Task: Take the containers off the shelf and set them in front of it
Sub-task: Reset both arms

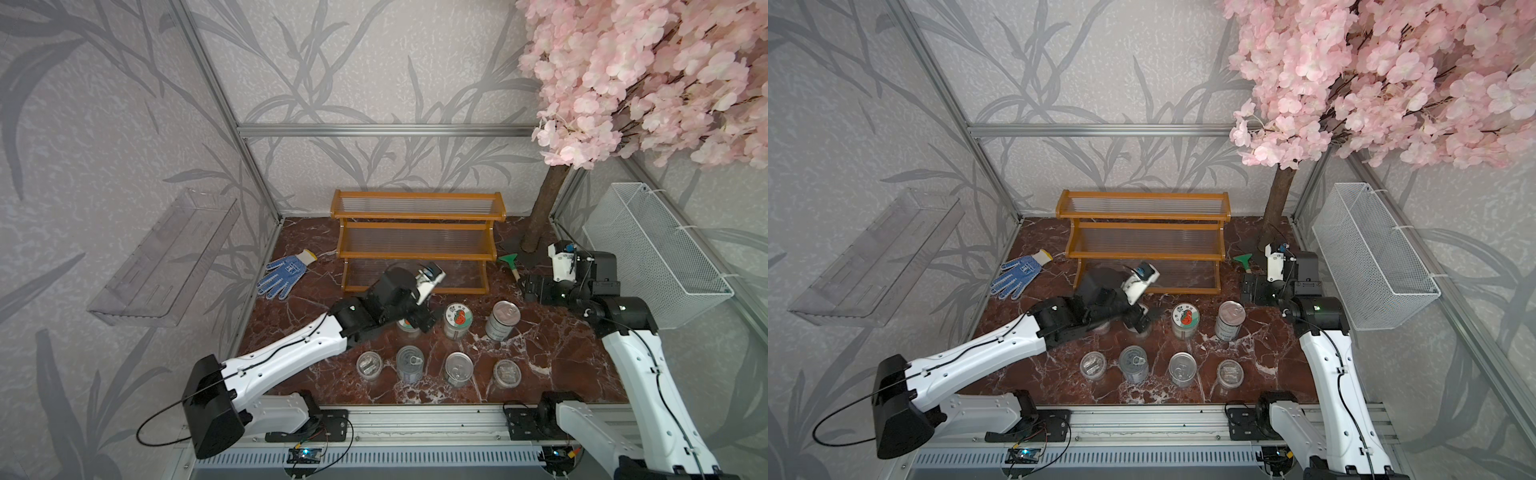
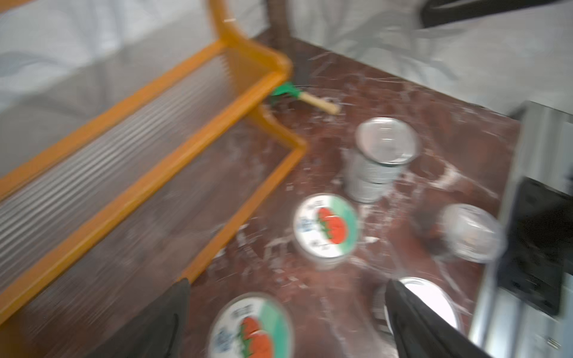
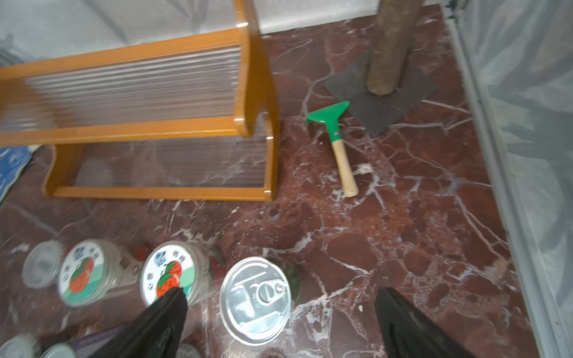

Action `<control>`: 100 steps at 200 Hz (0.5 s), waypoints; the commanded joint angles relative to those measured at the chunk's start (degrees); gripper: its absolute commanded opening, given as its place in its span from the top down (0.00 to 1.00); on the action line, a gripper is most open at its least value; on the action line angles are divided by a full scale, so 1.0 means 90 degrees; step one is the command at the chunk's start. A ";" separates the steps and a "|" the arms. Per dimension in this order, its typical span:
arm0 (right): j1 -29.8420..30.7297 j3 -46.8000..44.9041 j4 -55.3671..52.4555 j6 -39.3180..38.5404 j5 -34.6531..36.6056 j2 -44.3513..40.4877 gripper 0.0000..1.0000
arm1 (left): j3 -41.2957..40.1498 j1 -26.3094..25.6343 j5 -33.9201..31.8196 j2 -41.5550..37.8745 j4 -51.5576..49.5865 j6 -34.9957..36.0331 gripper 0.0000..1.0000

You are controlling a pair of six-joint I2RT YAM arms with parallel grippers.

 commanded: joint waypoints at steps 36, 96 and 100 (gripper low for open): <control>-0.0628 -0.2260 0.3198 0.1204 0.0665 -0.0096 0.01 | -0.2178 0.3323 -0.1742 -0.1421 0.1433 -0.1286 0.00; -0.0628 -0.4104 0.6495 0.0629 0.1323 0.0723 0.01 | -0.3598 0.5062 -0.2221 -0.0175 0.4397 -0.1325 0.00; -0.0628 -0.4181 0.6753 0.0594 0.1347 0.0850 0.01 | -0.3632 0.5069 -0.2260 -0.0038 0.4613 -0.1291 0.00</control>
